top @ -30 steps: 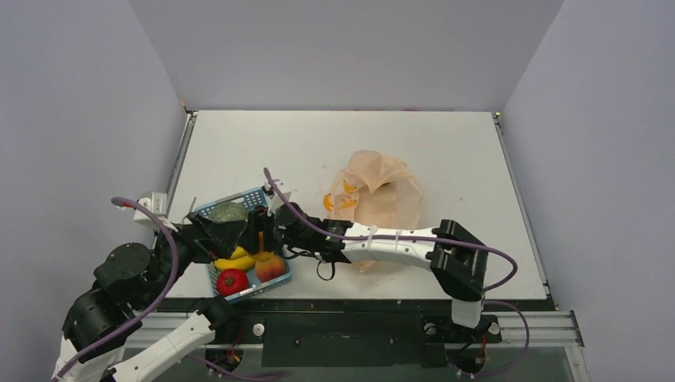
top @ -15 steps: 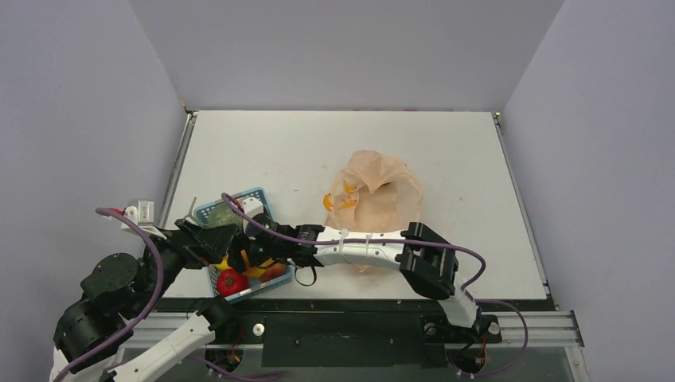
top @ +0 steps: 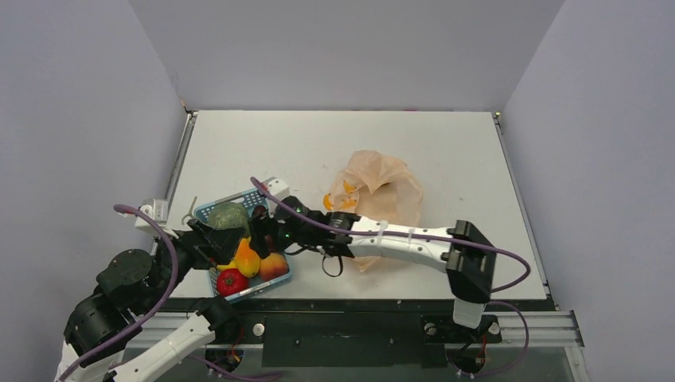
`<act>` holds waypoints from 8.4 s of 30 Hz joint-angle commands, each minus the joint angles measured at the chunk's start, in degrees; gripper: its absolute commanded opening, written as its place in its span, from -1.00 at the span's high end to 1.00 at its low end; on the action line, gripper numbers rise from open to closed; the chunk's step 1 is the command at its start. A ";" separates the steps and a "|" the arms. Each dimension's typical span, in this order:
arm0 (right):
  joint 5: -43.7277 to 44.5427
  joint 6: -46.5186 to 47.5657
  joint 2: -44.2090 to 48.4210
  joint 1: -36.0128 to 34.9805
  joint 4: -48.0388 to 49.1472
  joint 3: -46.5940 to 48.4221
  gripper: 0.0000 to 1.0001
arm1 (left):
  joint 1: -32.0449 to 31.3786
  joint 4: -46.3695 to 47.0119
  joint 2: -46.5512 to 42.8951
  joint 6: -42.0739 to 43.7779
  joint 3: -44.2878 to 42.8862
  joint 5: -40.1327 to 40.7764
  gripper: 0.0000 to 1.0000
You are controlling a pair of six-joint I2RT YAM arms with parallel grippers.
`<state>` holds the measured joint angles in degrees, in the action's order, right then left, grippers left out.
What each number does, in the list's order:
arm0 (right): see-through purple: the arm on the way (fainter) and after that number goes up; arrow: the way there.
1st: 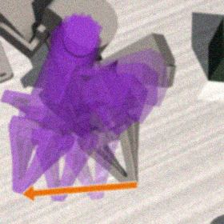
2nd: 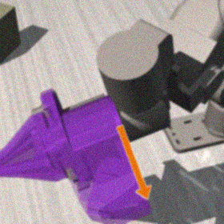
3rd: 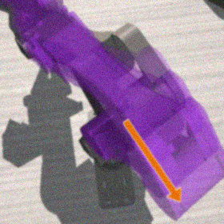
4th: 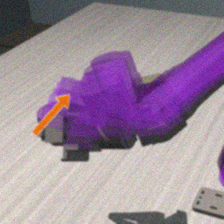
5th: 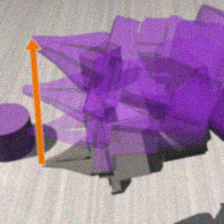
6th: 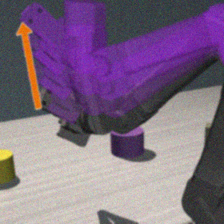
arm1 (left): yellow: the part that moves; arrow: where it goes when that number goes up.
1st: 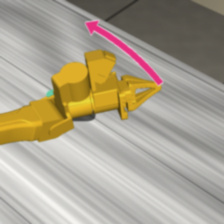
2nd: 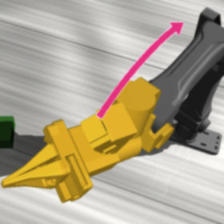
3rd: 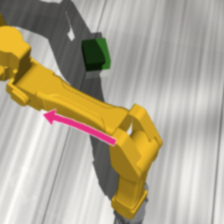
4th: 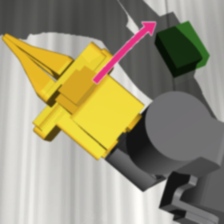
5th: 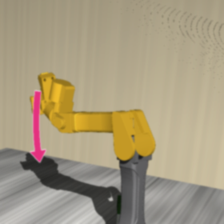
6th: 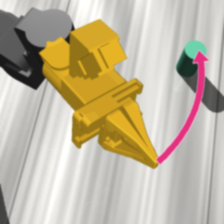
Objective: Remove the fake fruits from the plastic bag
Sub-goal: Place the fake fruit in the bin, then adjust the plastic bag at the center of the board, then take out the fake fruit from the plastic bag.
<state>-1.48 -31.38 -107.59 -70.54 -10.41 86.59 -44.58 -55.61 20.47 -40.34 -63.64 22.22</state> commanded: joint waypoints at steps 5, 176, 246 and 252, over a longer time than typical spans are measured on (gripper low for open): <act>9.44 3.88 26.10 8.24 -2.16 -17.84 -0.44 | -0.25 5.90 1.86 -1.47 5.51 -4.27 -0.95; 3.18 1.25 11.31 37.99 17.55 -33.17 0.93 | 13.05 68.76 91.74 -5.84 12.33 -43.67 1.00; -15.67 2.35 38.42 41.49 2.37 -36.22 1.00 | 3.66 89.07 70.61 -7.98 22.20 -40.92 -0.33; -19.96 -1.20 36.93 41.34 6.27 -38.10 1.00 | 5.98 107.30 77.69 -16.21 21.72 -47.81 -0.23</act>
<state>-17.30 -29.54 -70.39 -29.30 -8.62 48.64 -40.80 34.20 95.07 -50.74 -40.71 -20.88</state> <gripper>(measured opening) 0.504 0.666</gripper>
